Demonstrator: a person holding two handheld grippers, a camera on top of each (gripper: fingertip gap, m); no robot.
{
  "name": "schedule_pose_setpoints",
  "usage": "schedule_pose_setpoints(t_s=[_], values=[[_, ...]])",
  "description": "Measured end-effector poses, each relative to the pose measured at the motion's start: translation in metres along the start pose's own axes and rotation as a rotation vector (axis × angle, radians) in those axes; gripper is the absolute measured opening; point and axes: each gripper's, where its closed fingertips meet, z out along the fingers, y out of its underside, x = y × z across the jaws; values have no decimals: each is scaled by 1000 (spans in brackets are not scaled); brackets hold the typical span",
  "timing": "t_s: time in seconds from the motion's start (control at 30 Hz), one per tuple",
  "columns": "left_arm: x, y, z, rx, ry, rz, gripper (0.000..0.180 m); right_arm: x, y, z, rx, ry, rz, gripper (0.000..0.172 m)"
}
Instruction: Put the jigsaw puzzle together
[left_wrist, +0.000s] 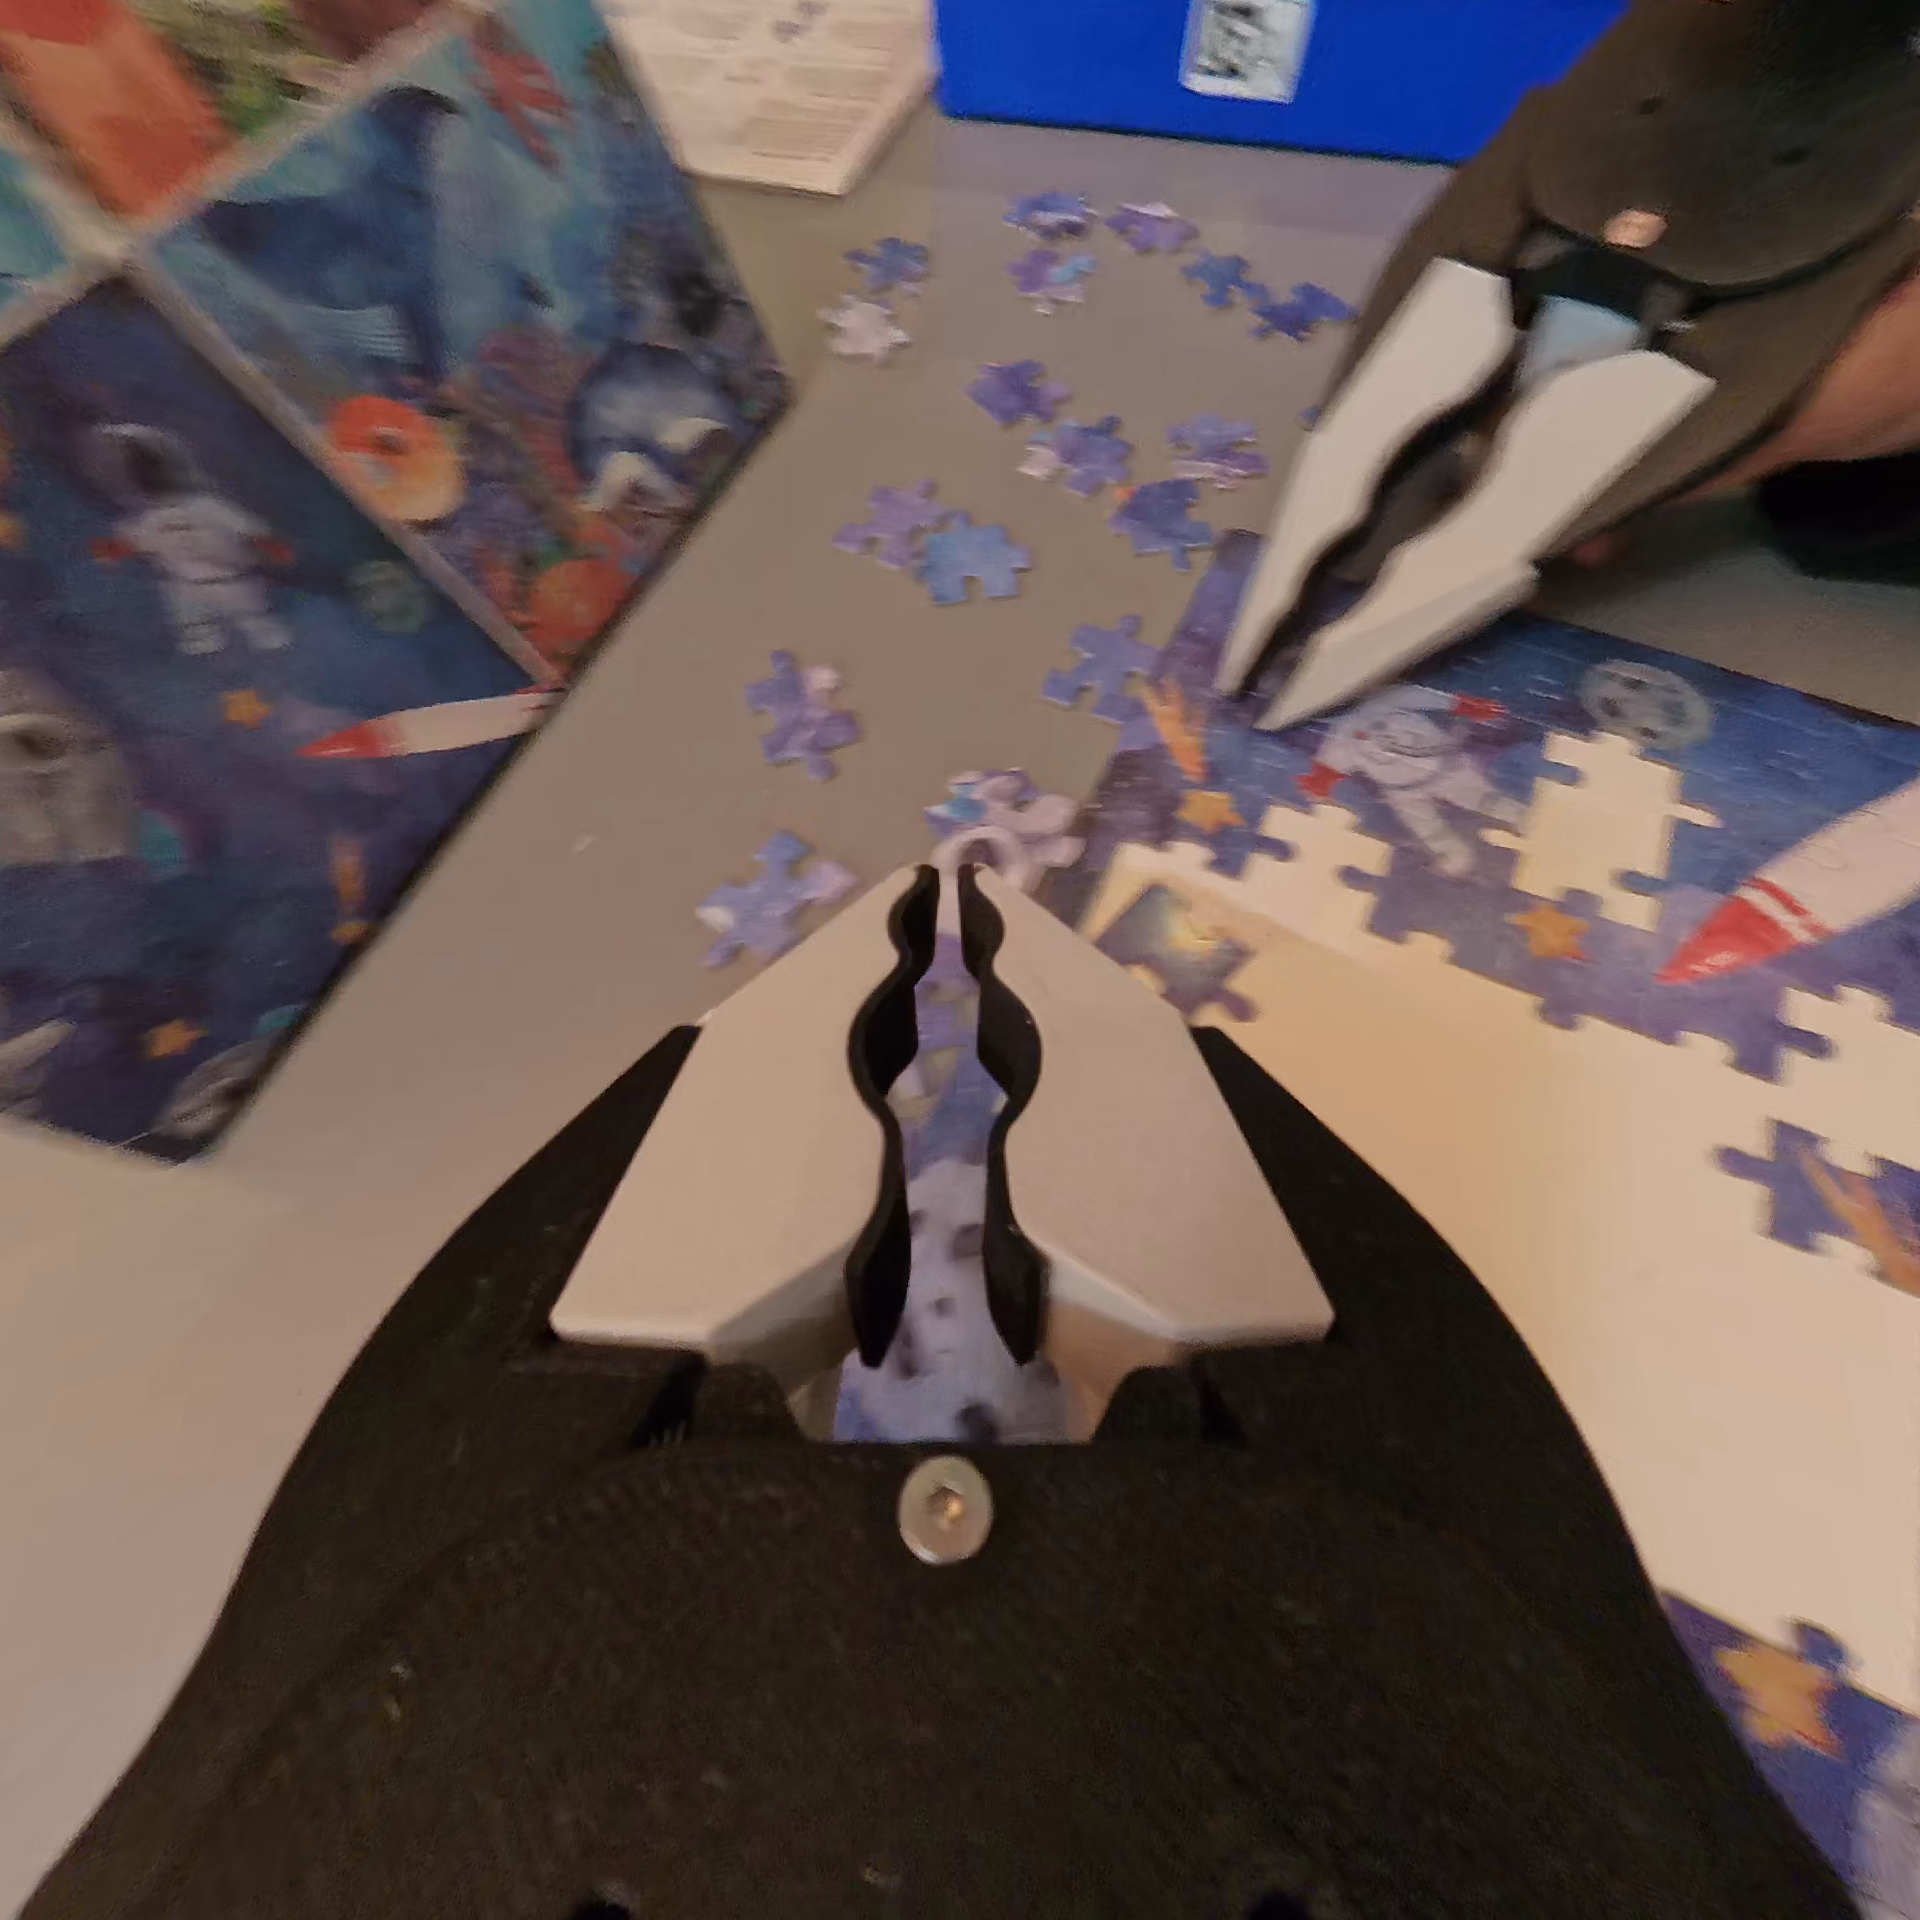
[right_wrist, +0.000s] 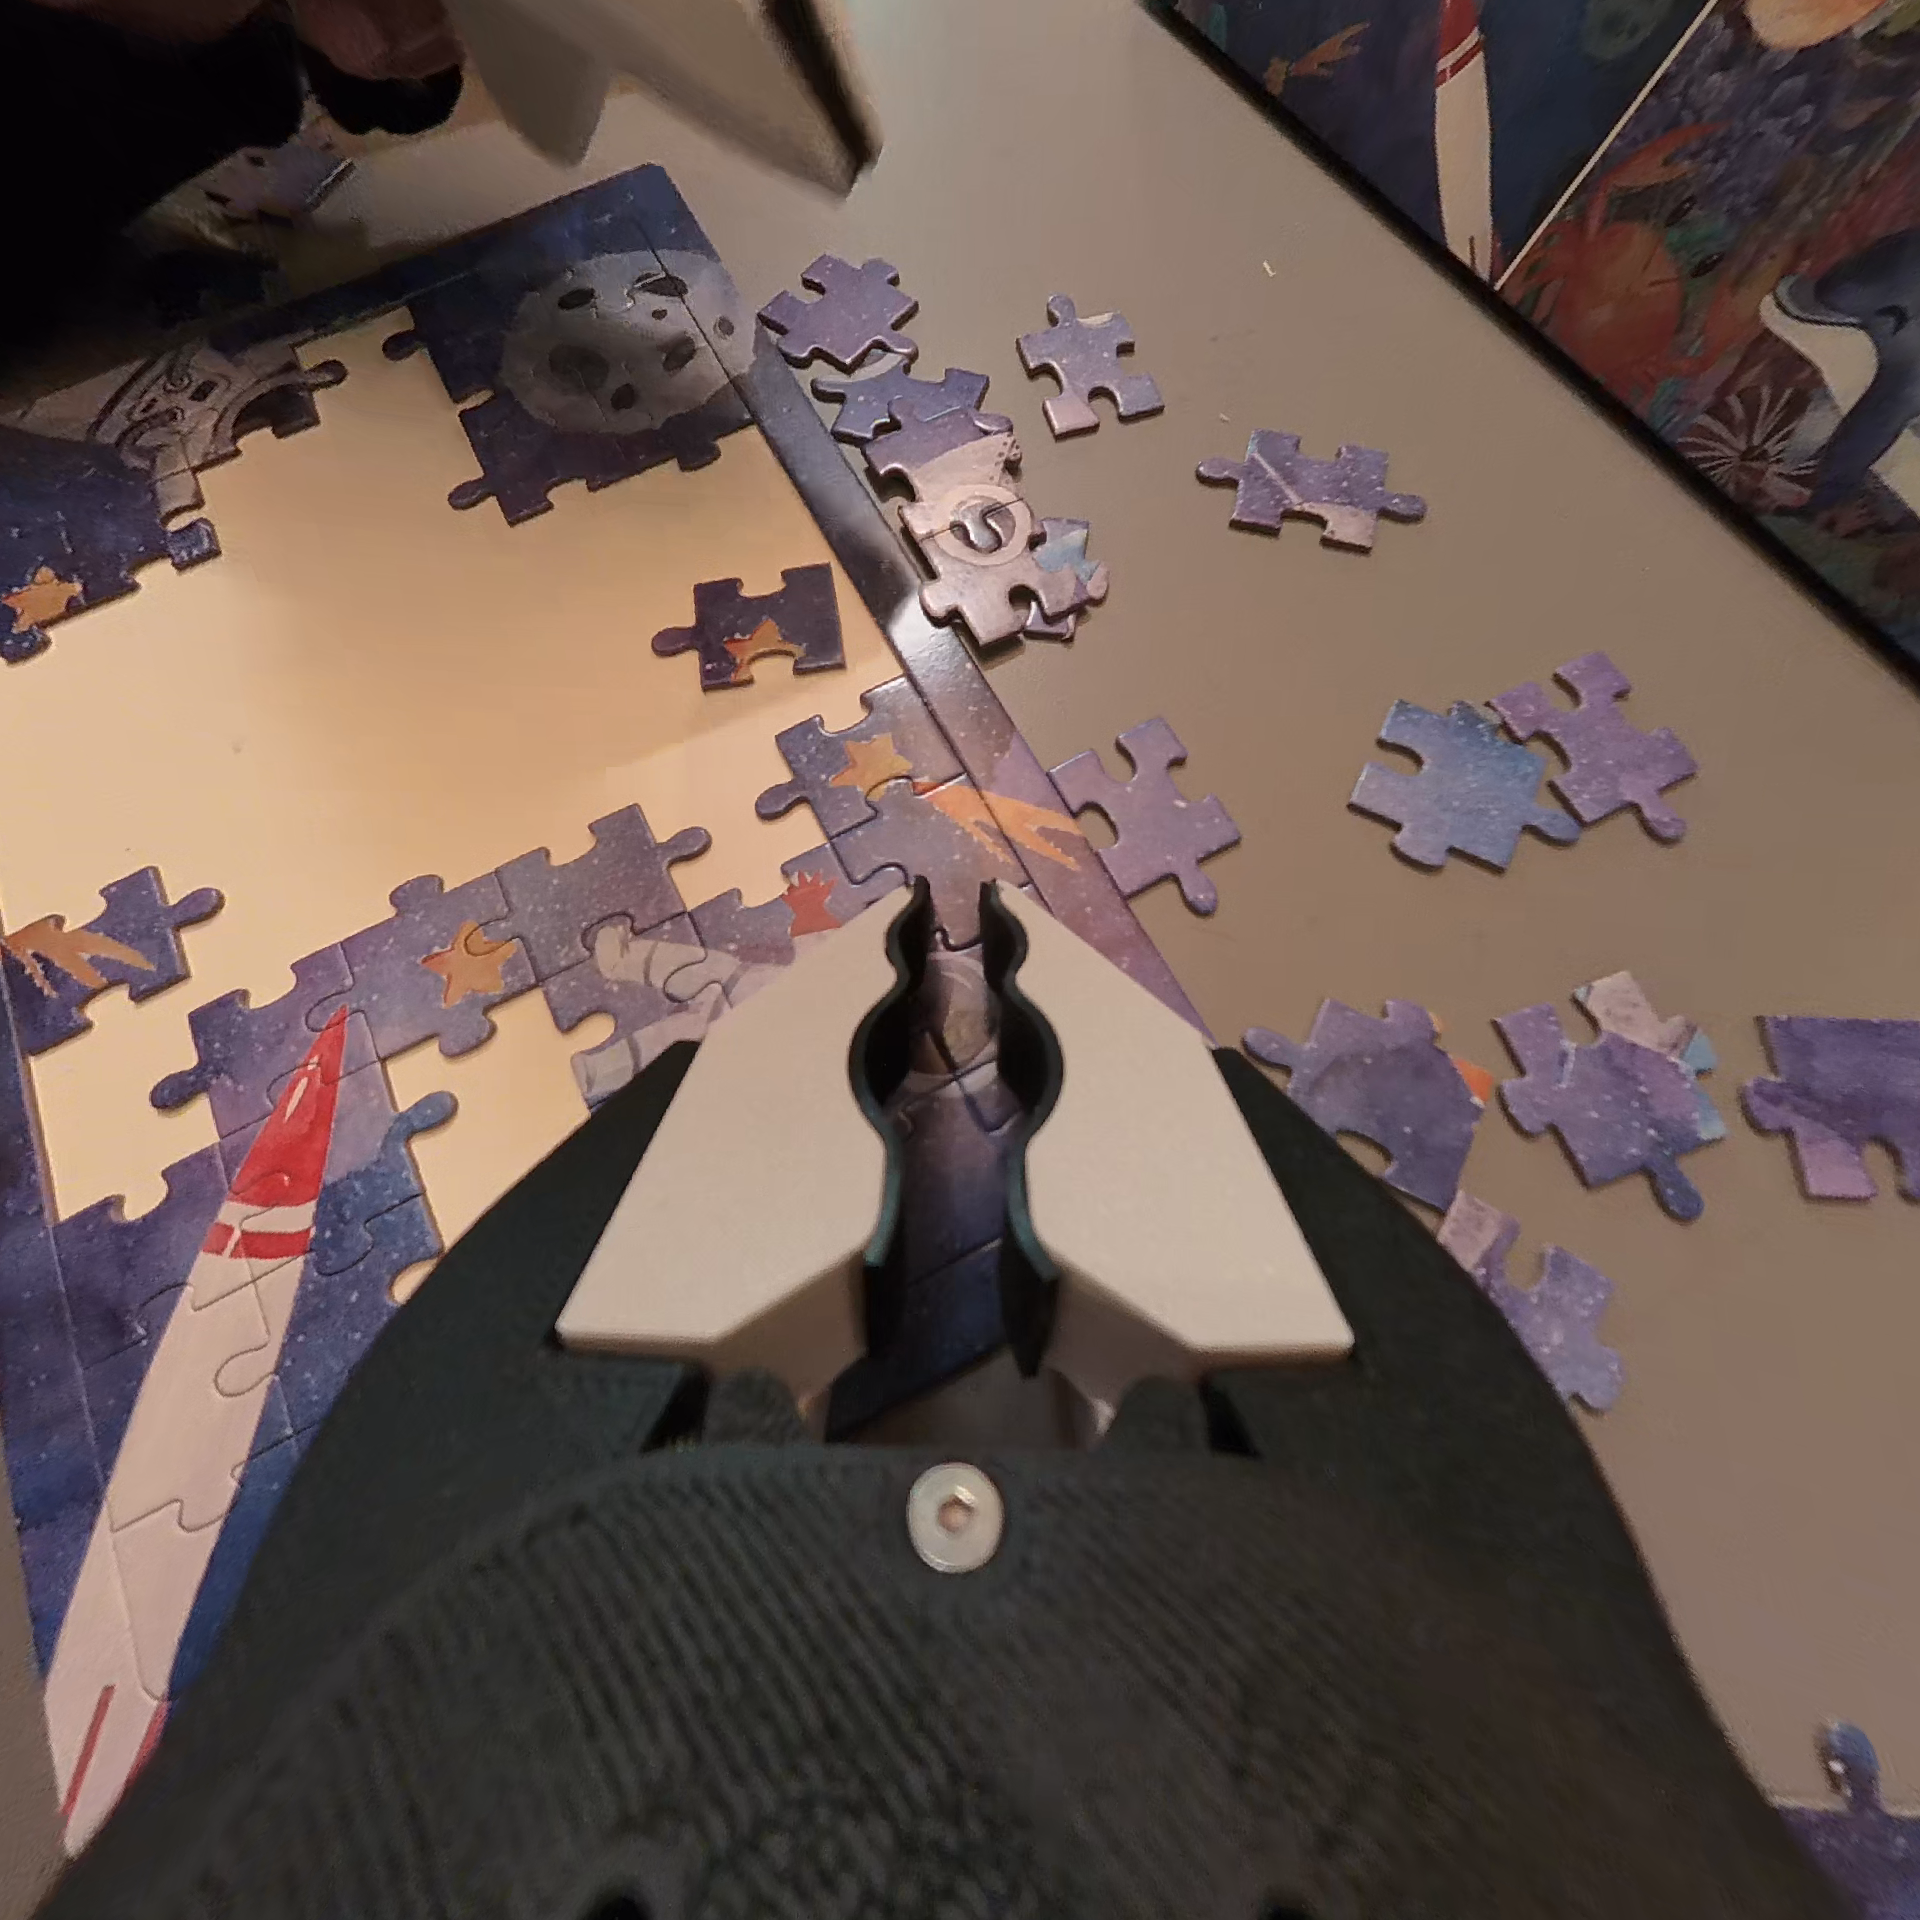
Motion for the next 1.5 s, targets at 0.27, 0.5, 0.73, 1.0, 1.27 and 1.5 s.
schedule_pose_setpoints(t_s=[0.27,0.5,0.73,1.0,1.27,1.5], values=[[62,4,33,-136,158,-81,16,1,0,0,0,11,-7,7],[72,9,46,-165,190,-125,17,1,0,0,1,15,-16,7],[72,16,58,-185,176,-134,15,0,-1,1,1,18,-29,6],[69,16,59,-193,134,-110,11,0,-1,1,1,14,-26,6],[70,17,62,-201,83,-87,3,0,0,1,0,12,-22,7],[69,17,62,-201,71,-91,0,0,0,1,0,9,-17,7]])
